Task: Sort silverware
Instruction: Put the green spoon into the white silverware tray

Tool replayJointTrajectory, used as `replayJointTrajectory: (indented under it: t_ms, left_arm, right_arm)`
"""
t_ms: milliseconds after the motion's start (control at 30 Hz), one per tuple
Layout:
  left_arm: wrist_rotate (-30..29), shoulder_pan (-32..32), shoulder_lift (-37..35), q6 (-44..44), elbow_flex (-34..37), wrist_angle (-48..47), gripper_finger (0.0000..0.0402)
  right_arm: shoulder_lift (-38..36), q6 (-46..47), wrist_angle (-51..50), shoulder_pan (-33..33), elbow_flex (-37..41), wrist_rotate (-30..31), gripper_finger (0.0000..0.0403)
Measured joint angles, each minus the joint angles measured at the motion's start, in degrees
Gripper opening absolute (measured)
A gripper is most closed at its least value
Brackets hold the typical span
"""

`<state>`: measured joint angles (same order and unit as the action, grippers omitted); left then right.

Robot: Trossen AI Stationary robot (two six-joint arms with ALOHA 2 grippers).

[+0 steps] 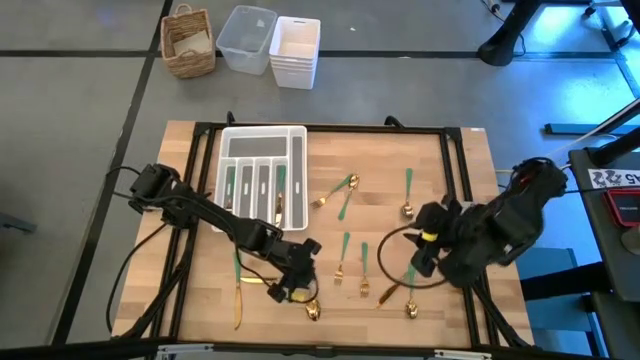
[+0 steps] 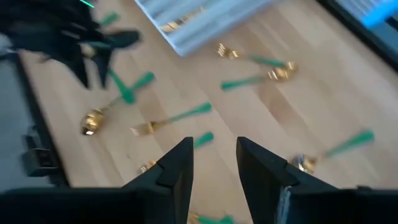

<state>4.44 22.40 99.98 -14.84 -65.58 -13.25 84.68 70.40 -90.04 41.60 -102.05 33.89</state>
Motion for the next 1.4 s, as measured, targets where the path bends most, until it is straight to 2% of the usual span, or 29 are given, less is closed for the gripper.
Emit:
replayJointTrajectory:
  t_ms: [200, 400, 633, 967, 1300, 1400]
  left_arm:
    - [-0.32, 0.61, 0.15, -12.78, 0.00, 0.23, 0.0136]
    - [-0.10, 0.43, 3.49, -15.30, 0.00, 0.08, 0.0137]
    - [0.06, 0.49, 7.57, -17.16, 0.00, 0.65, 0.0137]
    - [1.52, 0.62, 10.46, -19.90, 0.00, 2.26, 0.0137]
    - [2.39, 0.58, 13.90, -19.69, -0.17, 4.65, 0.0136]
    - [2.52, 0.58, 13.96, -20.06, -0.09, 5.25, 0.0119]
  right_arm:
    - [0.00, 12.34, 0.61, 0.93, 10.10, -1.06, 0.0124]
    - [0.03, 16.55, 6.27, 0.77, 17.91, -2.00, 0.0124]
    - [0.03, 16.86, 17.08, 0.77, 24.66, -2.51, 0.0124]
    - [0.05, 16.86, 25.95, 0.77, 30.01, -3.19, 0.0124]
    - [0.05, 16.84, 27.08, 0.77, 30.70, -3.48, 0.0124]
    - [0.05, 16.82, 27.08, 0.77, 30.70, -3.47, 0.0124]
